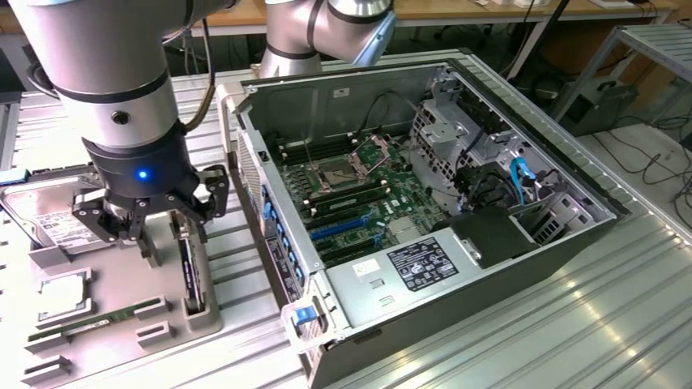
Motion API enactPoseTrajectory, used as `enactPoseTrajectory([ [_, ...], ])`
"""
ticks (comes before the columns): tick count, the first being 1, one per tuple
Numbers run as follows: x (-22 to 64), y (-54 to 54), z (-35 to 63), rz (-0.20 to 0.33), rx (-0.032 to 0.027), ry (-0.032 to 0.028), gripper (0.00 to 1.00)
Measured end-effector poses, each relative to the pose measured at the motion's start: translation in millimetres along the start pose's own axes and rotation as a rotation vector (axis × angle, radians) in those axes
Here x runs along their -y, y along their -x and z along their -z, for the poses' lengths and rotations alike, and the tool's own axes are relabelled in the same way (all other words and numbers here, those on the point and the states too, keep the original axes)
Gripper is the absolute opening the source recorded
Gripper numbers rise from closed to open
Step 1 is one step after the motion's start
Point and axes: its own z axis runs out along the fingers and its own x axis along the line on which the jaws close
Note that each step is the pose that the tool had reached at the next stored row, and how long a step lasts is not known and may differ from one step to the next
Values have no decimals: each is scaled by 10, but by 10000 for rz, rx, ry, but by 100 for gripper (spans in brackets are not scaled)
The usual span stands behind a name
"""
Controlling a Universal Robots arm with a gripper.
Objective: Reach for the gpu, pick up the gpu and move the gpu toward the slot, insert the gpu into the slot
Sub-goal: 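Pick up the gpu and move the gpu toward the slot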
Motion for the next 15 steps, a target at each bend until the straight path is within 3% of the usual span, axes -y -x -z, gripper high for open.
enactPoseTrajectory([
  [15,-7,31,-169,10,-2,-14,66],
])
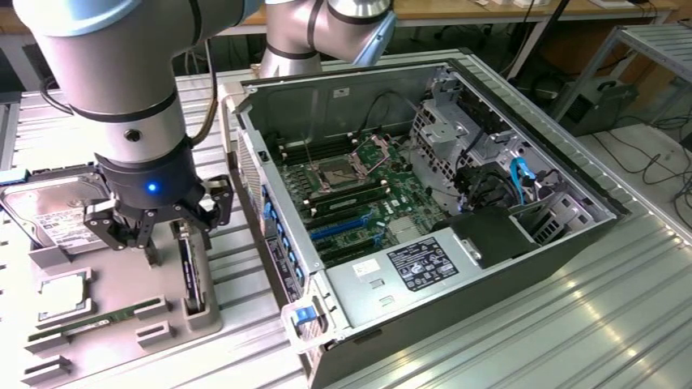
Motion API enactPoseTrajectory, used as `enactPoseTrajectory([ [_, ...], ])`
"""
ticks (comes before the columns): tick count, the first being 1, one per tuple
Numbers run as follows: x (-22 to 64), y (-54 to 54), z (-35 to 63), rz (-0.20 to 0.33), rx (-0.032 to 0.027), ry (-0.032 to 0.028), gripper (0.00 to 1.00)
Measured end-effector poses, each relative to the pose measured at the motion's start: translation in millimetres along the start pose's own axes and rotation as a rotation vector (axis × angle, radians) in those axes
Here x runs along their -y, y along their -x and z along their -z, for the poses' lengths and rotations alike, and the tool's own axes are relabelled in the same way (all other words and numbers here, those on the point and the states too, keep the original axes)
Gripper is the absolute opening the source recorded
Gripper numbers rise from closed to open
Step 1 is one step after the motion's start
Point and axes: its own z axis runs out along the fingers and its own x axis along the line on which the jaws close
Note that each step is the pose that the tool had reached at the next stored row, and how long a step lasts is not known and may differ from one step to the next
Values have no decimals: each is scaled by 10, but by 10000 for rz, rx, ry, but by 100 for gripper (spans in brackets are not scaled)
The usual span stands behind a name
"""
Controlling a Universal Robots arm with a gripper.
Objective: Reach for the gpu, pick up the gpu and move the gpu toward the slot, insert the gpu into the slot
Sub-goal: 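Pick up the gpu and move the gpu toward the slot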
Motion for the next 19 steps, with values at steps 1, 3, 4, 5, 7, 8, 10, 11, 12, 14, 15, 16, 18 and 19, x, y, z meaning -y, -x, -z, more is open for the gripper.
enactPoseTrajectory([
  [1,0,0,-13,1,0,0,66],
  [3,1,0,-42,1,1,-3,66],
  [4,1,0,-58,1,0,-5,66],
  [5,1,0,-74,0,-1,-6,66],
  [7,1,0,-108,1,0,-7,66],
  [8,1,0,-126,1,1,-7,66],
  [10,0,0,-164,1,0,-7,66],
  [11,0,0,-181,1,1,-6,66],
  [12,0,0,-203,1,0,-7,66],
  [14,-2,0,-242,1,1,-7,66],
  [15,-2,0,-260,1,1,-6,66],
  [16,-3,0,-276,1,0,-7,66],
  [18,-4,0,-306,1,0,-7,66],
  [19,-5,0,-324,1,-5,-7,66],
])
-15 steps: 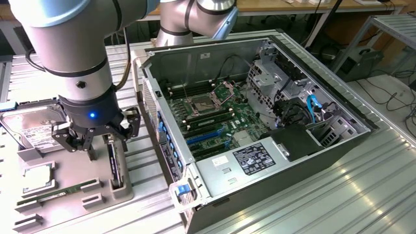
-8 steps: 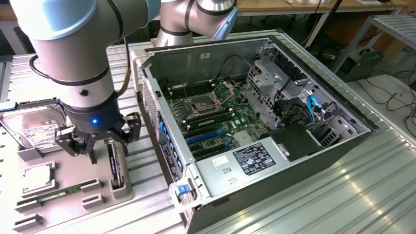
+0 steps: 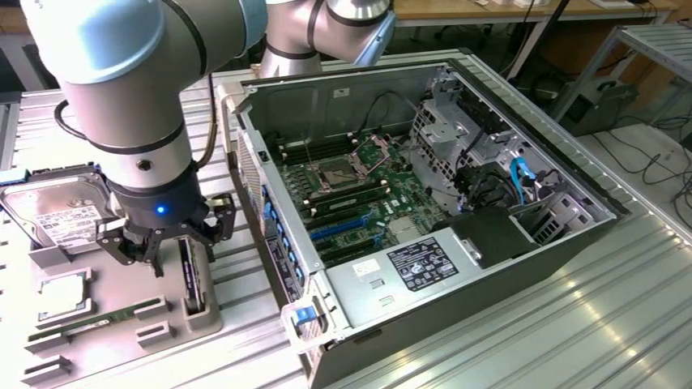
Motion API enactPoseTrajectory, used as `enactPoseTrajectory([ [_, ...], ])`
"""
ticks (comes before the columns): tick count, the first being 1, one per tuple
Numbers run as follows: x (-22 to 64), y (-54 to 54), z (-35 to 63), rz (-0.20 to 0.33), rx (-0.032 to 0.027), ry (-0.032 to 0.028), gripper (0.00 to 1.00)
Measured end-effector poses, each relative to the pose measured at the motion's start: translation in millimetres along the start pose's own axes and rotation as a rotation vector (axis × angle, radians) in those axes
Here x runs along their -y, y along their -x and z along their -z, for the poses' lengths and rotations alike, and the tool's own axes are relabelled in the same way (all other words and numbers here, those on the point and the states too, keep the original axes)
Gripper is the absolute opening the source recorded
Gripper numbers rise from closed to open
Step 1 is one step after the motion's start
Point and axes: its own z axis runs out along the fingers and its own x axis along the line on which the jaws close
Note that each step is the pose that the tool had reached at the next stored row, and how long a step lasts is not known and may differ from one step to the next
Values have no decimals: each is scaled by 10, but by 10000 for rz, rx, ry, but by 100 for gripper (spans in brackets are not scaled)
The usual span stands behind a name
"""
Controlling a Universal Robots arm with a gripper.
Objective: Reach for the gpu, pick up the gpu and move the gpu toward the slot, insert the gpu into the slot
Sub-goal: 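Pick up the gpu and move the gpu toward the slot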
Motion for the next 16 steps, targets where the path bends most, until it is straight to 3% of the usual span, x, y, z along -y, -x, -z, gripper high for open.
enactPoseTrajectory([
  [8,-6,5,-139,8,-201,-5,66],
  [16,-6,19,-147,7,-205,-8,66],
])
